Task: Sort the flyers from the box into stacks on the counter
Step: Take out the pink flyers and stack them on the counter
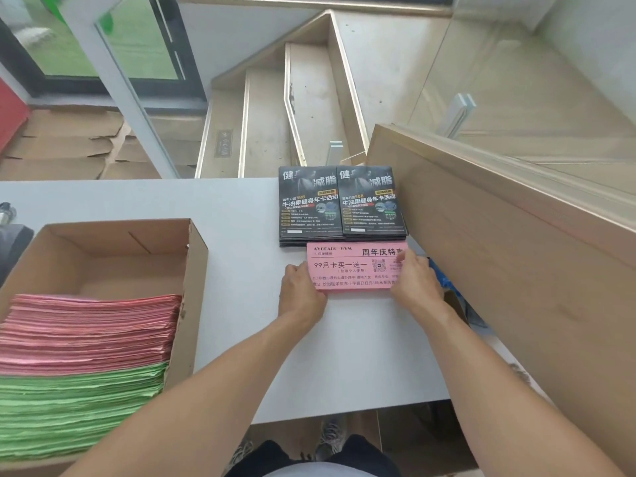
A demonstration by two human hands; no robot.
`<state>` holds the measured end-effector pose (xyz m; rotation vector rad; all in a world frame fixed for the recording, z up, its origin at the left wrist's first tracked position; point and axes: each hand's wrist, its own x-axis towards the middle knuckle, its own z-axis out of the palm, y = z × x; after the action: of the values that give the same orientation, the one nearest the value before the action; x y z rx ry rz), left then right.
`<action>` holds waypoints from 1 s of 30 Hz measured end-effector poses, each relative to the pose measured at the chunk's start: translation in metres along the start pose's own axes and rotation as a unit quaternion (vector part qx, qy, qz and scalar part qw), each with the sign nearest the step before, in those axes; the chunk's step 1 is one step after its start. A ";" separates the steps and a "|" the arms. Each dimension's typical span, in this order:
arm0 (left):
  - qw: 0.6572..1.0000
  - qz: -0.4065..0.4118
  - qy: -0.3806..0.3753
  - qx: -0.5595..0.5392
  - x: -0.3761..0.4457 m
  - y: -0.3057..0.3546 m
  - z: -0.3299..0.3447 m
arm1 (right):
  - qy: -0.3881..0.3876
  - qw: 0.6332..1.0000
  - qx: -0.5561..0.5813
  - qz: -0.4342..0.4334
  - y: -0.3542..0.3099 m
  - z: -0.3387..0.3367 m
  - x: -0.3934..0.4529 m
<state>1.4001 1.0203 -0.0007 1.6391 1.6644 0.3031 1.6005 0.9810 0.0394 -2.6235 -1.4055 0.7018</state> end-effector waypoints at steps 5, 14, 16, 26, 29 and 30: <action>1.000 0.010 -0.001 -0.019 0.000 0.003 -0.003 | 0.013 1.000 -0.021 0.000 0.000 -0.006 0.003; 0.995 0.028 0.005 -0.096 -0.020 -0.004 -0.035 | 0.074 0.989 -0.008 -0.125 -0.048 -0.016 -0.026; 0.982 0.080 0.072 -0.154 -0.035 -0.007 -0.060 | 0.097 0.977 0.040 -0.187 -0.082 -0.014 -0.038; 0.957 0.041 0.284 -0.039 -0.090 -0.140 -0.230 | -0.048 0.881 0.157 -0.443 -0.250 0.050 -0.121; 0.957 0.019 0.289 0.007 -0.099 -0.178 -0.250 | -0.114 0.876 0.109 -0.455 -0.283 0.065 -0.138; 0.958 0.023 0.285 0.031 -0.100 -0.187 -0.253 | -0.130 0.878 0.091 -0.451 -0.292 0.069 -0.141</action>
<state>1.0835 0.9856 0.0842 1.7414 2.0676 0.8162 1.2792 1.0254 0.1104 -1.4642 -2.2154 0.9591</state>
